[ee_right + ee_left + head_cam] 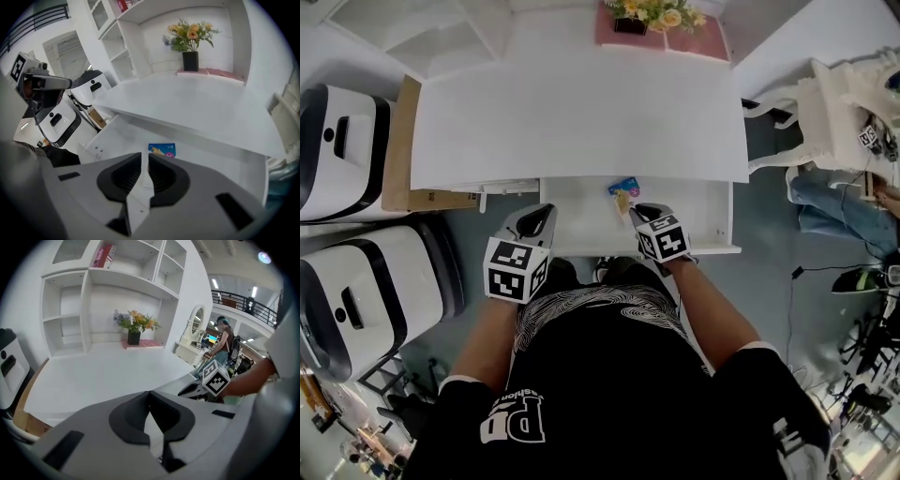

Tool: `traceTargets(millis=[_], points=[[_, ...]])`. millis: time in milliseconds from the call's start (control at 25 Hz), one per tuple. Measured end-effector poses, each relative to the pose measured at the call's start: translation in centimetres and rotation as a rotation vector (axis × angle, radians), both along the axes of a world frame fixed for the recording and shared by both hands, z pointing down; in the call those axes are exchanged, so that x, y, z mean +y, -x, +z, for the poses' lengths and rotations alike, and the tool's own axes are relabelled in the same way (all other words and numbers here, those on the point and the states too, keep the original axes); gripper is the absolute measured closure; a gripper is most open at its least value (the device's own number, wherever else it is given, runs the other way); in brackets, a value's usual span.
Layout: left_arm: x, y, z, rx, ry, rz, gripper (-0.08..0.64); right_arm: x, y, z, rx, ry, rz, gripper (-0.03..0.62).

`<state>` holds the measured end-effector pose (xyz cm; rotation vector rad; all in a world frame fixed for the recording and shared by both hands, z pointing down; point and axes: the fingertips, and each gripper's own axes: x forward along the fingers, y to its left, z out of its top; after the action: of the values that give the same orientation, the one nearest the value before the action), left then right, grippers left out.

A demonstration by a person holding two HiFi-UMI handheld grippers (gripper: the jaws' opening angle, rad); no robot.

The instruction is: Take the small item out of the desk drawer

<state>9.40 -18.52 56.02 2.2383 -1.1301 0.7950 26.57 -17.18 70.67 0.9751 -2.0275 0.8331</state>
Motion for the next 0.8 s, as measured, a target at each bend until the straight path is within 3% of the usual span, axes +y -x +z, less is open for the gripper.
traceTargets(millis=[280,800], points=[[0.6,-0.3,2.5,-0.007,0.059,0.049,0.546,-0.8,-0.1,2.3,0.081,0.013,0.011,0.473],[0.2,0.7,4.5,0.019,0.095,0.033,0.546,-1.3,-0.2,8.2,0.233,0.121,0.011,0.256]])
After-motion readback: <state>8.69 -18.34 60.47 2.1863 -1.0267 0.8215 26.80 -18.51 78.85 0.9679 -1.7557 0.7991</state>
